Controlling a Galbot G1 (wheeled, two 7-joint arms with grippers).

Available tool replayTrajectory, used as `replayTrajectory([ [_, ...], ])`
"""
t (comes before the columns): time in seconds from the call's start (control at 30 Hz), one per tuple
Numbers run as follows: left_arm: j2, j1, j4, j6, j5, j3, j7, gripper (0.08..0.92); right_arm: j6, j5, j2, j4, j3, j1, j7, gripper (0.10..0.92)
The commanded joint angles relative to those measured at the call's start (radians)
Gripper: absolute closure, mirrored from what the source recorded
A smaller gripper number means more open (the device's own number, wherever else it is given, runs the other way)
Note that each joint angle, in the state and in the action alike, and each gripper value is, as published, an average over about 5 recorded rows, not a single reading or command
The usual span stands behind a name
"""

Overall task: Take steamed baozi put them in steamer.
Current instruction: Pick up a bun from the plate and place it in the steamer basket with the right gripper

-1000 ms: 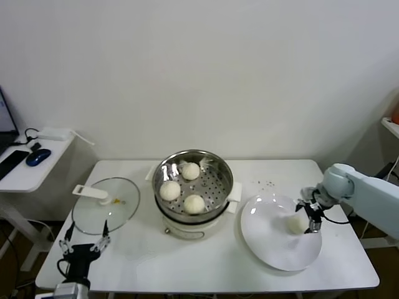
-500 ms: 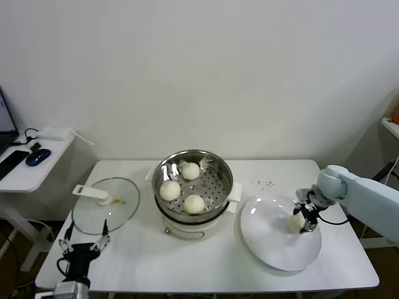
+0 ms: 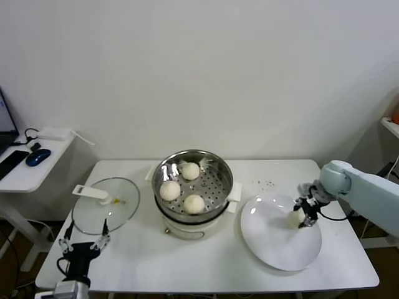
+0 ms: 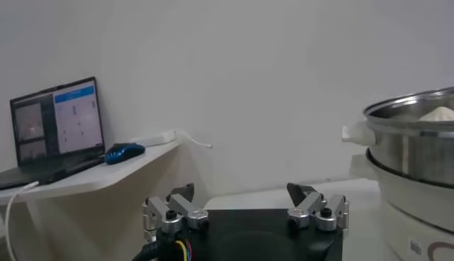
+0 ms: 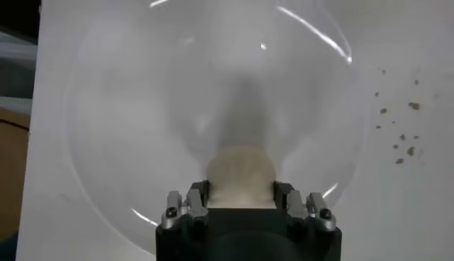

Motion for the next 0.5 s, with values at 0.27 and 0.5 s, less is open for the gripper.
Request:
replayTrajectory([
  [0.27, -0.005, -0.012, -0.011, 0.002, -0.003, 0.012, 0.001, 0.177, -0.066, 0.559, 0.203, 0.039, -0.492, 0.761, -0.001, 0.427],
  [0.5, -0.01, -0.014, -0.014, -0.006, 0.002, 0.017, 0.001, 0.177, -0.086, 0.787, 0.418, -0.024, -0.546, 0.856, 0.049, 0.431],
])
